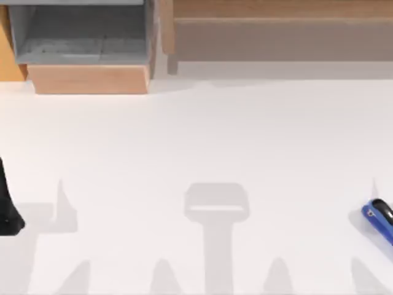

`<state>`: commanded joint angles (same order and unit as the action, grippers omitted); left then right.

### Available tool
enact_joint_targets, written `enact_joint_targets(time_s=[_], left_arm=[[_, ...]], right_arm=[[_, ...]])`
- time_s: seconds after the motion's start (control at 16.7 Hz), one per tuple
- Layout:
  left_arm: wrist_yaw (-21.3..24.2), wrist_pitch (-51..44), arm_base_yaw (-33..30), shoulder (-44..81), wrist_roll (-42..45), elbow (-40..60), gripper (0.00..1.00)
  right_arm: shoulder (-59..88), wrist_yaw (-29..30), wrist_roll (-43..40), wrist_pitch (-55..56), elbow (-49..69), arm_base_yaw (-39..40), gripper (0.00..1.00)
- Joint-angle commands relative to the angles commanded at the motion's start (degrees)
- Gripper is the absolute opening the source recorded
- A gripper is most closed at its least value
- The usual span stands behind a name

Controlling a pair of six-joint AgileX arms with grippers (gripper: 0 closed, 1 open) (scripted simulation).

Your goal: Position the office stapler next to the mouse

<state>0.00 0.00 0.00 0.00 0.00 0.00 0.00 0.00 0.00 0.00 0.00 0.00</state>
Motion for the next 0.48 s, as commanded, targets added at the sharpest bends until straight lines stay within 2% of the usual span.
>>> enact_joint_targets(time_s=[0.24,0.48], left_arm=[[0.0,0.0,0.0,0.0,0.0,0.0,1.0],[0.0,0.0,0.0,0.0,0.0,0.0,1.0]], right_arm=[[1.91,0.03,-0.66,-1.46,1.67,0.27,1.0],[12.94,0.06,-3.93,-8.93,10.07,1.78,1.0]])
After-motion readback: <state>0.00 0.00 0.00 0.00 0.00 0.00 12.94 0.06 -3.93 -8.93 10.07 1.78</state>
